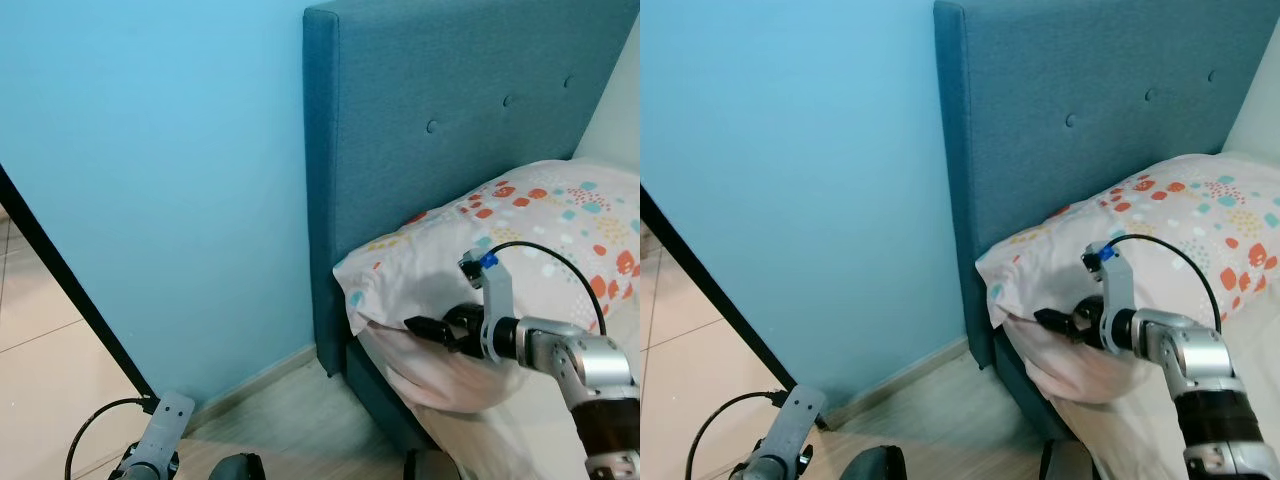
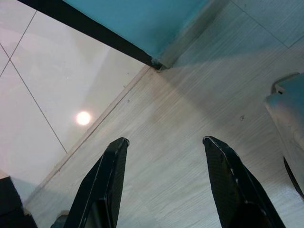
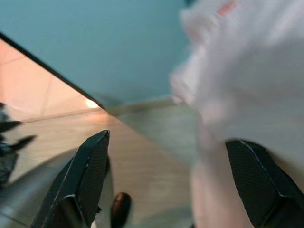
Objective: Clean up the room
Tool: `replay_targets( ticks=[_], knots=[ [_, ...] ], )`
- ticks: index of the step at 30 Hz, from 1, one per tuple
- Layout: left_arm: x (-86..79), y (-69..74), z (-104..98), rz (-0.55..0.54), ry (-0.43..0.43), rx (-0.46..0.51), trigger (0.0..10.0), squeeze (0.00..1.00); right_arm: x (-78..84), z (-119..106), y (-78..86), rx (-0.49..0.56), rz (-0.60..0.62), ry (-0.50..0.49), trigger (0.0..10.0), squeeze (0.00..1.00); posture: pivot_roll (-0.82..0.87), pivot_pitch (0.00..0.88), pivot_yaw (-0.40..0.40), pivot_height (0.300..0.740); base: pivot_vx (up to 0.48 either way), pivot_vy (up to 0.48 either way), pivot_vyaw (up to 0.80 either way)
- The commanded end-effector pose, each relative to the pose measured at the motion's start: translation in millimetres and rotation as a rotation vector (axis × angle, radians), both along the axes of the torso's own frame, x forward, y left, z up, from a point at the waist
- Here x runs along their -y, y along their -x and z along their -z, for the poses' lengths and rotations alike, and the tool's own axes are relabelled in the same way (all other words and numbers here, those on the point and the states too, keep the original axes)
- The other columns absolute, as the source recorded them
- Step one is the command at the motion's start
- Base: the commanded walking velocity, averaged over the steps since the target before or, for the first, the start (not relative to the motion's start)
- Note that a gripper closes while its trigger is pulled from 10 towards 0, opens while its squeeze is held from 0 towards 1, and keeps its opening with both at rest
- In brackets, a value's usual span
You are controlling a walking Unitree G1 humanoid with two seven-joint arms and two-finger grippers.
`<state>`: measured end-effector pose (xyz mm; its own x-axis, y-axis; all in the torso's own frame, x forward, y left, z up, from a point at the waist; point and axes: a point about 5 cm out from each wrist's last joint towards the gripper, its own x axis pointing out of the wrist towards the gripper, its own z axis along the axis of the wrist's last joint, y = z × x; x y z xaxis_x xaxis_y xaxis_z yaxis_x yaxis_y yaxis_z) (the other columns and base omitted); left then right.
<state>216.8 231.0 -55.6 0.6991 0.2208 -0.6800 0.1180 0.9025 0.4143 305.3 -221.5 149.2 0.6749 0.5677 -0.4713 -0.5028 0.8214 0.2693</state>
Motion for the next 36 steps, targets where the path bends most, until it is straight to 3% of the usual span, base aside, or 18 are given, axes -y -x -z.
replay_targets(
  ticks=[1, 3, 6, 8, 12, 14, 15, 16, 17, 18, 22, 25, 33, 36],
  knots=[
    [-4.6, 5.7, 2.7, 0.006, -0.018, -0.032, 10.0, 0.00, -9.2, -12.1, 1.5, 0.030, -0.020, -0.077, 10.0, 1.00, -0.01, 0.000, 0.046, 0.485, 0.000, 0.000, 0.00],
    [-4.5, 5.9, 2.8, 0.006, -0.018, -0.033, 10.0, 0.00, -10.8, -17.7, 1.1, 0.049, -0.022, -0.108, 10.0, 1.00, -0.01, 0.000, 0.046, 0.485, 0.000, 0.000, 0.00],
    [-3.1, 6.4, 3.5, 0.016, -0.021, -0.037, 10.0, 0.00, -19.6, -52.6, 1.2, 0.157, -0.071, -0.350, 10.0, 1.00, -0.01, 0.000, 0.047, 0.485, 0.000, 0.000, 0.00],
    [-3.0, 6.5, 3.6, 0.017, -0.022, -0.038, 10.0, 0.00, -20.1, -61.4, 2.5, 0.185, -0.082, -0.389, 10.0, 1.00, -0.01, 0.000, 0.047, 0.485, 0.000, 0.000, 0.00],
    [-3.0, 6.7, 3.7, 0.018, -0.023, -0.039, 10.0, 0.00, -18.1, -67.6, 2.1, 0.223, -0.070, -0.396, 10.0, 1.00, -0.01, 0.000, 0.047, 0.485, 0.000, 0.000, 0.00],
    [-3.1, 6.9, 3.9, 0.001, -0.008, -0.038, 10.0, 0.00, 1.1, -72.0, -10.9, 0.366, 0.146, -0.335, 10.0, 1.00, -0.03, 0.000, 0.047, 0.485, 0.000, 0.000, 0.00],
    [-3.1, 6.9, 3.9, 0.001, -0.008, -0.038, 10.0, 0.00, 1.1, -72.0, -10.9, 0.366, 0.146, -0.335, 10.0, 1.00, -0.03, 0.000, 0.047, 0.485, 0.000, 0.000, 0.00],
    [-3.4, 5.7, 3.5, -0.066, 0.039, -0.029, 10.0, 0.00, 12.1, -65.7, -16.9, 0.394, 0.298, -0.303, 10.0, 0.87, -0.03, 0.000, 0.048, 0.485, 0.000, 0.000, 0.00],
    [-3.4, 3.5, 2.6, -0.133, 0.085, -0.016, 10.0, 0.00, 19.7, -55.6, -20.0, 0.395, 0.411, -0.274, 10.0, 0.04, -0.03, 0.000, 0.048, 0.485, 0.000, 0.000, 0.00],
    [-2.8, 0.4, 1.1, -0.174, 0.115, -0.003, 10.0, 0.00, 23.6, -46.3, -20.3, 0.391, 0.483, -0.261, 10.0, 0.00, -0.03, 0.000, 0.048, 0.485, 0.000, 0.000, 0.00],
    [-0.7, -7.1, -2.9, -0.203, 0.144, 0.025, 10.0, 0.00, 22.3, -31.1, -16.8, 0.372, 0.550, -0.287, 10.0, 0.00, -0.02, 0.000, 0.042, 0.490, 0.000, 0.000, 0.00],
    [4.7, -30.3, -17.4, -0.198, 0.174, 0.095, 10.0, 0.00, 3.3, -5.2, -10.0, 0.329, 0.597, -0.368, 10.0, 0.00, -0.02, 0.000, 0.049, 0.504, 0.000, 0.000, 0.00],
    [11.3, -46.9, -28.3, -0.153, 0.189, 0.130, 10.0, 0.00, -11.8, -1.7, -11.0, 0.340, 0.588, -0.419, 10.0, 0.00, -0.03, 0.000, 0.053, 0.523, -0.241, 0.000, 0.00],
    [13.0, -45.9, -27.3, -0.135, 0.177, 0.126, 10.0, 0.00, -14.9, 0.0, -13.3, 0.358, 0.594, -0.400, 10.0, 0.00, -0.03, 0.000, 0.049, 0.532, 0.000, 0.000, 0.00]
  ],
)
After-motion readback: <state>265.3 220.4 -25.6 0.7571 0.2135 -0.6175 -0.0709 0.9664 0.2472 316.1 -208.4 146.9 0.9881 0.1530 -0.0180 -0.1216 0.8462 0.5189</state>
